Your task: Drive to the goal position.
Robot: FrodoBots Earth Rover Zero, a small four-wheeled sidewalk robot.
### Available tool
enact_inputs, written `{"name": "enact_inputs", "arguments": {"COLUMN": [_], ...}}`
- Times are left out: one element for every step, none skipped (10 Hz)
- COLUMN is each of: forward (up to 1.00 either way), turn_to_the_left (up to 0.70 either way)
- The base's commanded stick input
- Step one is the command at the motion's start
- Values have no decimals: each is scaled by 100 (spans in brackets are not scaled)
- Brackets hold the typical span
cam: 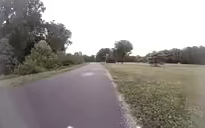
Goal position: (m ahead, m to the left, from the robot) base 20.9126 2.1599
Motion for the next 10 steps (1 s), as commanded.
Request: {"name": "enact_inputs", "arguments": {"forward": [70, 70, 70, 70, 70, 70, 70, 70, 70, 70], "turn_to_the_left": [0, 0, 0, 0, 0, 0, 0, 0, 0, 0]}}
